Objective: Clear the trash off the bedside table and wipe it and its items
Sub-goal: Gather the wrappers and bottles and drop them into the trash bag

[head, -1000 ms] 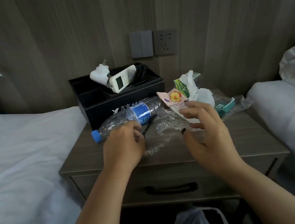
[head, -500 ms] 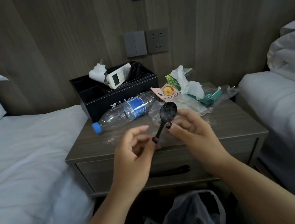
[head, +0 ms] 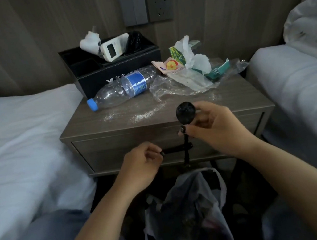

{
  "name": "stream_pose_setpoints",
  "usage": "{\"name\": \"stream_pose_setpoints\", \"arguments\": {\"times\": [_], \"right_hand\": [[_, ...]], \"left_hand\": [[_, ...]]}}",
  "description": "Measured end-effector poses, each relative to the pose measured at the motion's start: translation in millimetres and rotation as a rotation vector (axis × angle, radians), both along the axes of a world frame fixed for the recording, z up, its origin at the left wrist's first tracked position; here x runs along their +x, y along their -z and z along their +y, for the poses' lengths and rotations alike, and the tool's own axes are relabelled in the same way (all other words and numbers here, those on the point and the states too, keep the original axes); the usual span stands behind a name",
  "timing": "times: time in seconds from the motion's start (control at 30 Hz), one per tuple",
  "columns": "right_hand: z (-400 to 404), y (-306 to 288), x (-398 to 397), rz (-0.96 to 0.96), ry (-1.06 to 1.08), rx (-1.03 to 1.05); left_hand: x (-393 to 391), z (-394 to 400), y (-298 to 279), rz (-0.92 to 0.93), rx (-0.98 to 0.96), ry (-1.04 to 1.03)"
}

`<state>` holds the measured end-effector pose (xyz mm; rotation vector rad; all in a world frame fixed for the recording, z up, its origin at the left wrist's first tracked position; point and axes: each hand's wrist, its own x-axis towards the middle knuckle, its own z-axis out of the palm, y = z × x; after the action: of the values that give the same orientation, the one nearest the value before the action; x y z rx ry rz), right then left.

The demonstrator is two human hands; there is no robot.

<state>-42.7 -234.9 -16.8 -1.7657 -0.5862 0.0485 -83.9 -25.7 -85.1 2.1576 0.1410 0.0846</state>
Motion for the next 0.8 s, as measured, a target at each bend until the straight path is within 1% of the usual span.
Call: {"name": "stream_pose_setpoints", "arguments": {"times": [0.07,0.1,0.13,0.17,0.2,0.23,0.27,0.33,0.4,0.47,0.57,0.67,0.77,0.8], "right_hand": [[-10,16,-6,0.022,-0.027,-0.164],[-13,27,-10,0.041,-0.034,-0.237],[-15,38,-12,0.052,-0.027,-0.315],[-17,52,-15,0.055,-0.015,-0.395],[-18,66,-16,0.067,-0.007,-0.466],[-19,81,-17,0.096,-0.003,-0.521],[-19,97,-17,0.132,0.0,-0.555],[-21,126,-18,0.174,0.026,-0.587],[-21,151,-19,0.159,0.049,-0.61],[-17,173,-20,0.139,0.024,-0.648],[-3,199,-23,0.166,-0.039,-0.695],[7,222,-29,0.187,-0.08,-0.741],[7,230,-31,0.275,-0.101,-0.755],[5,228,-29,0.268,-0.094,-0.749]], "left_hand": [[2,2,28,0.277,0.333,0.073],[1,2,43,0.443,0.459,0.136],[0,2,57,0.607,0.538,0.186],[-1,0,72,0.755,0.565,0.213],[-1,-1,85,0.86,0.565,0.209],[-2,-4,95,0.902,0.579,0.189],[-2,-6,104,0.898,0.605,0.162],[-2,-7,121,0.826,0.687,0.102],[-4,-5,131,0.748,0.768,0.083],[-4,1,137,0.658,0.819,0.072],[-1,9,136,0.535,0.886,0.107],[5,14,131,0.487,0.928,0.114],[8,15,129,0.441,0.923,0.036],[8,14,129,0.425,0.896,-0.002]]}}
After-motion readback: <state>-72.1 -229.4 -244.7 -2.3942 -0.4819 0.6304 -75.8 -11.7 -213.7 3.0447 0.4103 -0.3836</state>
